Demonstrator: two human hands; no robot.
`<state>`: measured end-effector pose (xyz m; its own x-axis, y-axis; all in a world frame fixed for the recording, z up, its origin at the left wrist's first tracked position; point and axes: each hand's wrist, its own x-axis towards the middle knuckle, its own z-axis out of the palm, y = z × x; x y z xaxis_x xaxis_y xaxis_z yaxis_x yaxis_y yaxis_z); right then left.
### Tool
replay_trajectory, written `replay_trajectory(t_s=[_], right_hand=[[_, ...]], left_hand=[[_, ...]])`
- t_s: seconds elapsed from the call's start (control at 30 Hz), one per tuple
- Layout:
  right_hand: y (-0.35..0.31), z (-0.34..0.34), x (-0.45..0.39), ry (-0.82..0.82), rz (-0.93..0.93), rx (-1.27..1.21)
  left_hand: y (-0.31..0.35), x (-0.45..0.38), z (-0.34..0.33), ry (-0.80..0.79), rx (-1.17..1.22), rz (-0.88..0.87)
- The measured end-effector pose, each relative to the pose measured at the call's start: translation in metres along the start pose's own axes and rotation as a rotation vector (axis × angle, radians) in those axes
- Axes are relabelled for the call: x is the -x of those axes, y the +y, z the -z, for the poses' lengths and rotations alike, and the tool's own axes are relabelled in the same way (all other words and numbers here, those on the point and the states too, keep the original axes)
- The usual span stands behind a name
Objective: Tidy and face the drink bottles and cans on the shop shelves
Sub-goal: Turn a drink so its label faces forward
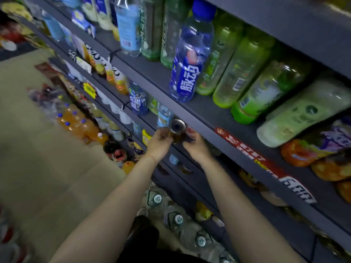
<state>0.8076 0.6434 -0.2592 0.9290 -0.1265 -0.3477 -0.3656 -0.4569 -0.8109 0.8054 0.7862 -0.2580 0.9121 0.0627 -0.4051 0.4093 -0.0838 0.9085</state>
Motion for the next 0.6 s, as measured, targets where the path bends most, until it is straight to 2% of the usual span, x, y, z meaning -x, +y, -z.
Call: replay_trajectory(t_s=[0.07,0.13,0.27,0.37,0.43,0.5,0.6], right_hand=[[0.019,-0.02,-0.04,-0.002,-0.018,0.034],[0.001,-0.032,-0.048,0.004,-0.033,0.107],[-0.036,-0.046,-0.043,0.041,-0.089,0.22],[-0.041,-0.045,-0.039,0.081,-0.117,0.216],[-0.04,-0.039,-0.032,0.123,-0.166,0.104],[-0.036,-0.035,-0.023,0.183,-0.189,-0.067],[-0.019,-0.028,-0.009,0.232,-0.29,-0.235]], left_hand=[[0.007,-0.025,0.005,-0.07,0.031,0.012],[0.009,-0.046,0.01,-0.155,0.041,0.034],[-0.004,-0.073,0.015,-0.259,-0.087,0.013],[-0.011,-0.079,0.017,-0.3,-0.001,0.057],[-0.011,-0.078,0.022,-0.413,-0.036,0.05],[-0.006,-0.075,0.024,-0.592,-0.227,0.022],[-0.001,-0.061,0.018,-0.656,-0.354,-0.047]])
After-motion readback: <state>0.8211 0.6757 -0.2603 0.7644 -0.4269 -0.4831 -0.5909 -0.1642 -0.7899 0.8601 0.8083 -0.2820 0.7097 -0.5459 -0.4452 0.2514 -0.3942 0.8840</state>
